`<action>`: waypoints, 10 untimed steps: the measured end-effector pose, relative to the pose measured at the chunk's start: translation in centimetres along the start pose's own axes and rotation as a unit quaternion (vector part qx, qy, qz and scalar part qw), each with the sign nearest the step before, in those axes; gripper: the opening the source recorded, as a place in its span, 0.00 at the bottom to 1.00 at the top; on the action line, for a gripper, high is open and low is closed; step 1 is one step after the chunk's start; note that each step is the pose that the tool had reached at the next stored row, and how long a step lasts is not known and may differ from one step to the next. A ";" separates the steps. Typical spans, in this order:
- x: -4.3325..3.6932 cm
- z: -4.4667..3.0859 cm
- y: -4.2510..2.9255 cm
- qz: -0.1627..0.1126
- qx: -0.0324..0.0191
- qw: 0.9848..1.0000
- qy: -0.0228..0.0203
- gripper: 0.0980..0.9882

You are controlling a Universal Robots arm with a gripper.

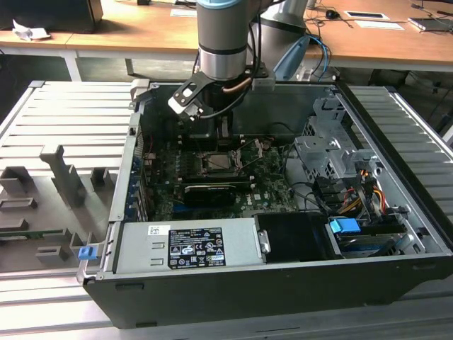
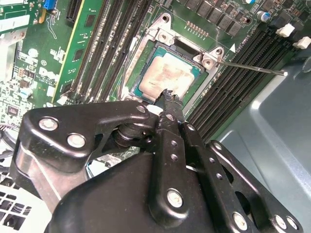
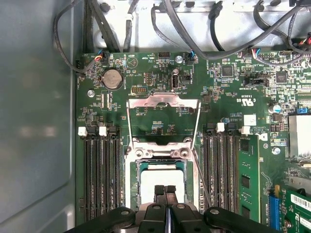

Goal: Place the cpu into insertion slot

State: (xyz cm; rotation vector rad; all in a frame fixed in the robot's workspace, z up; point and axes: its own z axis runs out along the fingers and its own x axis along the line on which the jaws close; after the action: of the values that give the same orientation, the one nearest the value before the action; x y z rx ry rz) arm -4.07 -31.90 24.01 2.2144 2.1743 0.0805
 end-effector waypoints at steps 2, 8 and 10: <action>0.00 -0.10 0.01 0.000 0.000 1.000 0.000 0.01; 0.01 -0.34 0.02 0.000 0.000 1.000 0.000 0.01; 0.01 -0.37 0.02 0.000 0.000 1.000 0.000 0.01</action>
State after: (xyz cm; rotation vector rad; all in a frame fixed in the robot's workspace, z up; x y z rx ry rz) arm -4.07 -31.89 24.38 2.2143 2.1743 0.0807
